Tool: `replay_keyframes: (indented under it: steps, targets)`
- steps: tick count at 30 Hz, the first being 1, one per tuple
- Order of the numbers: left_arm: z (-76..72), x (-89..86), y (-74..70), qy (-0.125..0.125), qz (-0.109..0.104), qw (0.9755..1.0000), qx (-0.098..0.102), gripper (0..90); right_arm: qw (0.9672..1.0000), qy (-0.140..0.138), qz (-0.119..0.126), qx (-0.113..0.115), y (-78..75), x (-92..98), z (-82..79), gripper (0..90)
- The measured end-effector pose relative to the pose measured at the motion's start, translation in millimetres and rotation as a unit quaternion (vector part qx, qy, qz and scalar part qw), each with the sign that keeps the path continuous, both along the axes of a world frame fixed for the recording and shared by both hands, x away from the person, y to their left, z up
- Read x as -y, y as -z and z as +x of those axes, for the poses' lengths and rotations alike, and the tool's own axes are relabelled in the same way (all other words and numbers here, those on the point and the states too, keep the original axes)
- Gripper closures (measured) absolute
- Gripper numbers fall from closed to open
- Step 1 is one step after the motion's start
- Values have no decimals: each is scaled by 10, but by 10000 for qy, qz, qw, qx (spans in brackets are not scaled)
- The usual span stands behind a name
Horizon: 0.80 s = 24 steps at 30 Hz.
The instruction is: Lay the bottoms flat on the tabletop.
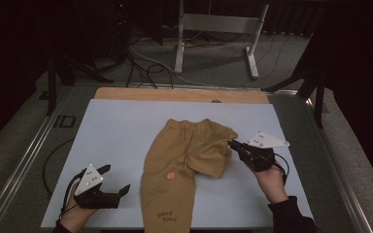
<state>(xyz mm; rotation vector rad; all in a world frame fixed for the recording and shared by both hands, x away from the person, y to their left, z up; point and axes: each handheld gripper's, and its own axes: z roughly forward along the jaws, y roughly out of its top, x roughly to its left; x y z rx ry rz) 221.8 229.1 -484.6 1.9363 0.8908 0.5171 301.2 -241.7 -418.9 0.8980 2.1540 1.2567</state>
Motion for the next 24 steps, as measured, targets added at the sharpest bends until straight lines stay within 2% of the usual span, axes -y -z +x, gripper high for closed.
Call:
replay_keyframes:
  steps: [2, 6, 7, 8, 9, 11, 14, 17, 19, 22, 23, 24]
  targets:
    - [3, 2, -1, 15, -10, 10000, 9, 54, 10000, -25, 45, 23, 0, -83, 68, 895]
    - [10, 1, -1, 21, -37, 10000, 3, 54, 9998, -61, 116, -153, 91, -290, 309, 893]
    - [10, 1, 1, 25, -42, 10000, 1, 54, 9996, -53, 150, -218, 134, -352, 376, 892]
    - [11, -1, 4, 34, -48, 10000, -3, 54, 9995, 15, 156, -291, 241, -463, 516, 891]
    - [12, -3, 4, 39, -56, 10000, -11, 54, 9995, 15, 156, -291, 241, -463, 516, 891]
    - [10, -6, 8, 35, -75, 10000, -16, 54, 9990, 90, 208, -381, 361, -560, 656, 887]
    - [11, -11, 14, 81, -72, 9999, -33, 54, 9974, 254, 242, -634, 534, -676, 838, 884]
    - [9, -12, 18, 96, -109, 9999, -35, 54, 9964, 318, 32, -784, 691, -785, 958, 882]
    - [9, -11, 23, 107, -110, 9999, -52, 54, 9947, 383, -20, -959, 802, -841, 1014, 875]
    - [6, -14, 24, 75, -105, 9999, -40, 54, 9930, 375, -246, -1094, 980, -918, 1025, 806]
    - [6, -14, 24, 75, -105, 9999, -40, 54, 9930, 375, -246, -1094, 980, -918, 1025, 806]
    - [4, -17, 24, 68, -108, 9999, -35, 54, 9920, 373, -300, -1166, 1045, -940, 1018, 792]
